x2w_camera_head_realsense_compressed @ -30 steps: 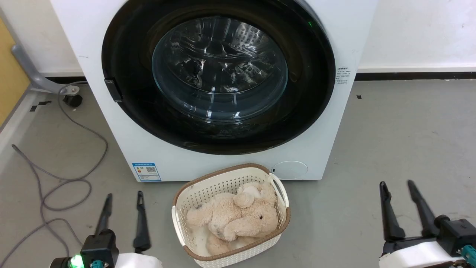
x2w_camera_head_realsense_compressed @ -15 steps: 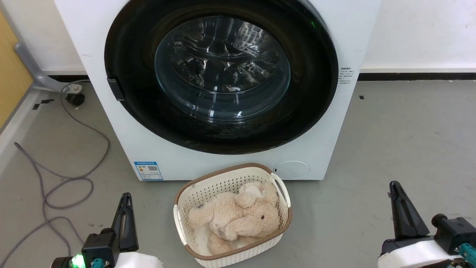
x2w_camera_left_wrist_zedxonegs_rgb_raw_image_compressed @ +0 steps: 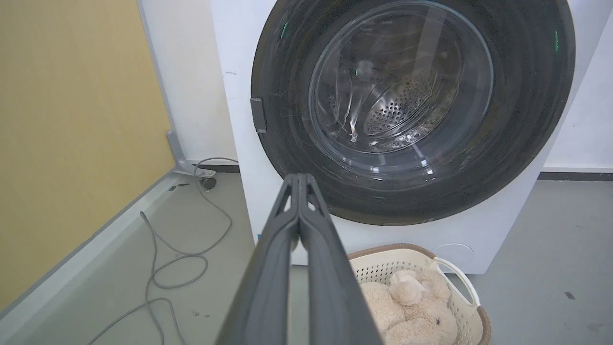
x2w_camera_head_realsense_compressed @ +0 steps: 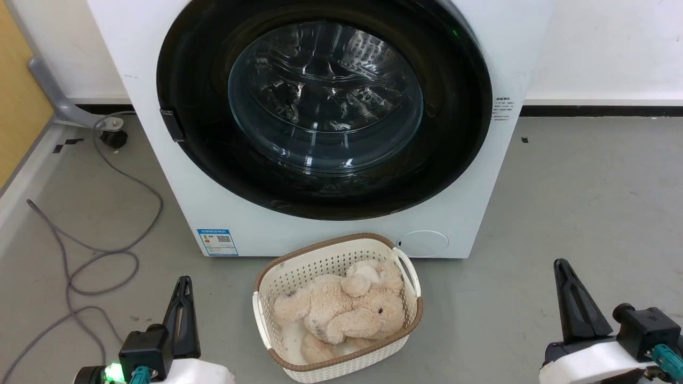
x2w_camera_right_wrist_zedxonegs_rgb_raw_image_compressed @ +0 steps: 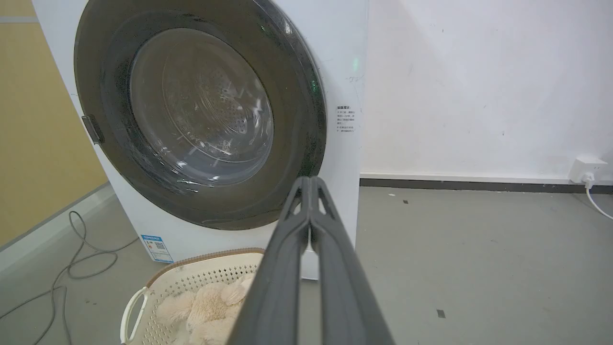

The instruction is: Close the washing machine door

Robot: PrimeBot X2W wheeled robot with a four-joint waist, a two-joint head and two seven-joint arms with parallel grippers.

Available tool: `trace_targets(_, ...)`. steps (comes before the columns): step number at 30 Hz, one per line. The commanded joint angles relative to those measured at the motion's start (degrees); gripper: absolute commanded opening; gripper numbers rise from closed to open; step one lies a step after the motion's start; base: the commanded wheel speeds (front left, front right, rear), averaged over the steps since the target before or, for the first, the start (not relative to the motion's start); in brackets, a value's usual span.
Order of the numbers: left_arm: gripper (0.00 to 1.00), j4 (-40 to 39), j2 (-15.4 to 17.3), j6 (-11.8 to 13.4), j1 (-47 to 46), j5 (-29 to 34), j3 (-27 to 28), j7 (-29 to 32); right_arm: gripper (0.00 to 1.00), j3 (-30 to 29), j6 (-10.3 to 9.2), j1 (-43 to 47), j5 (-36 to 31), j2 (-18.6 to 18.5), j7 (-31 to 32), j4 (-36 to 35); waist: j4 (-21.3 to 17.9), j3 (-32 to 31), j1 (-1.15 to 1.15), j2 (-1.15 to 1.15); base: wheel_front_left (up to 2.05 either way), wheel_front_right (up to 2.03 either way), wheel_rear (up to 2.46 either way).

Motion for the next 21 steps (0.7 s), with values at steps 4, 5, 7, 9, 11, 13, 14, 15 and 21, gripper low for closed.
trace_targets(4,0.0,-0.3,0.0,-0.4,-0.8,0.5,-0.1,0.8,0.0,0.2,-0.01,-0.1,-0.4,0.1,0.8,-0.5,0.2,0.0,0.0,0.0,0.0,0.0,0.0)
trace_targets(5,0.0,-0.4,0.0,-0.5,-0.8,0.5,-0.1,0.9,0.0,0.3,-0.01,-0.1,-0.4,0.1,0.9,-0.6,0.3,0.0,0.0,0.0,0.0,0.0,0.0)
trace_targets(7,0.0,-0.4,0.0,-0.6,-0.9,0.6,-0.1,1.1,0.0,0.4,-0.02,-0.1,-0.5,0.1,1.1,-0.7,0.3,0.1,0.0,0.0,0.0,0.0,0.0)
trace_targets(9,0.0,-0.5,0.0,-0.7,-1.0,0.6,-0.1,1.3,0.0,0.4,-0.02,-0.1,-0.6,0.1,1.4,-0.8,0.4,0.1,0.0,0.0,0.0,0.0,0.0)
trace_targets(11,0.0,-0.5,0.0,-0.7,-1.0,0.6,-0.1,1.6,0.0,0.5,-0.02,-0.1,-0.8,0.1,1.6,-0.9,0.5,0.1,0.0,0.0,0.0,0.0,0.0)
trace_targets(13,0.0,-0.5,0.0,-0.8,-1.0,0.6,-0.1,1.7,0.0,0.5,-0.02,-0.1,-0.8,0.1,1.7,-0.9,0.6,0.1,0.0,0.0,0.0,0.0,0.0)
trace_targets(14,0.0,-0.6,0.0,-0.8,-1.1,0.7,-0.1,1.8,0.0,0.6,-0.02,-0.1,-0.9,0.1,1.8,-1.0,0.6,0.1,0.0,0.0,0.0,0.0,0.0)
trace_targets(15,0.0,-0.6,0.0,-0.9,-1.1,0.7,-0.1,1.9,0.0,0.6,-0.02,-0.1,-0.9,0.1,2.0,-1.0,0.7,0.1,0.0,0.0,0.0,0.0,0.0)
trace_targets(21,0.0,-0.7,0.0,-1.2,-1.3,0.8,-0.2,2.6,0.0,0.8,-0.02,-0.1,-1.3,0.1,2.7,-1.3,0.9,0.1,0.0,0.0,0.0,0.0,0.0)
